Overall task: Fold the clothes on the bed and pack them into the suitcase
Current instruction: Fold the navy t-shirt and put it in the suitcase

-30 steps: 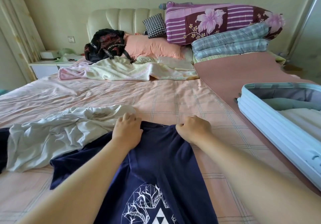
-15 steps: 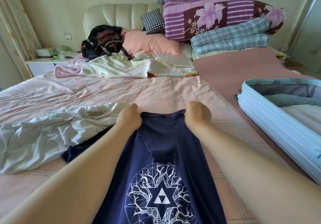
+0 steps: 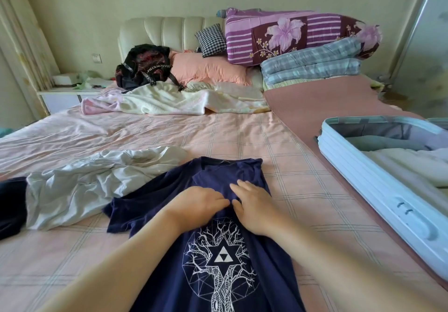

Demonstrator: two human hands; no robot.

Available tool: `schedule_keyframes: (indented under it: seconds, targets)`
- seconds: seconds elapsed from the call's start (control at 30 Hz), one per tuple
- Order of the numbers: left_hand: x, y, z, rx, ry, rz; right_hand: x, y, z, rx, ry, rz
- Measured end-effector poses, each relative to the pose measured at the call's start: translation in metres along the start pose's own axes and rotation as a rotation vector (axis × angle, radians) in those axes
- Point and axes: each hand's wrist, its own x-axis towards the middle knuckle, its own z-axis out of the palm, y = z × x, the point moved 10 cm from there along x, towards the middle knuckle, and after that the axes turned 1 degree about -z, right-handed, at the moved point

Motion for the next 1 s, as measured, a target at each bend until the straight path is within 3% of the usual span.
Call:
schedule_keyframes:
  seconds: [0.1,0.23,0.3,0.37,0.5,0.57,0.7,0.87,1.0]
  targets:
    - [-0.003,-0.019,-0.014,0.054,-0.008,-0.102,-0.014,0.004,0.005,0.028,-0.073,0.065]
    - [-0.024,-0.024,0.010,0.016,-0.328,-0.356,-0.033,0.002,0.016,-0.003,-0.185,0.082]
    - [-0.032,-0.022,0.006,-0.004,-0.323,-0.462,-0.044,0.001,0.011,0.027,-0.189,0.101]
    - [-0.034,-0.011,-0.011,-0.034,-0.217,-0.511,-0.057,-0.001,-0.001,0.037,-0.151,0.109]
    - [-0.035,0.038,-0.050,-0.182,0.080,-0.417,-0.095,-0.003,-0.030,0.099,-0.013,0.145]
    - [-0.034,0.077,-0.061,-0.208,0.080,-0.302,-0.121,-0.007,-0.043,0.158,0.028,0.165]
    - [-0.045,0.144,-0.066,-0.301,0.046,-0.144,-0.173,-0.020,-0.049,0.184,-0.048,0.181]
    - [-0.064,0.162,-0.070,-0.324,0.080,-0.240,-0.231,-0.035,-0.045,0.114,-0.186,0.243]
    - [-0.070,0.171,-0.088,-0.202,0.126,-0.301,-0.252,-0.049,-0.053,0.019,-0.120,0.221]
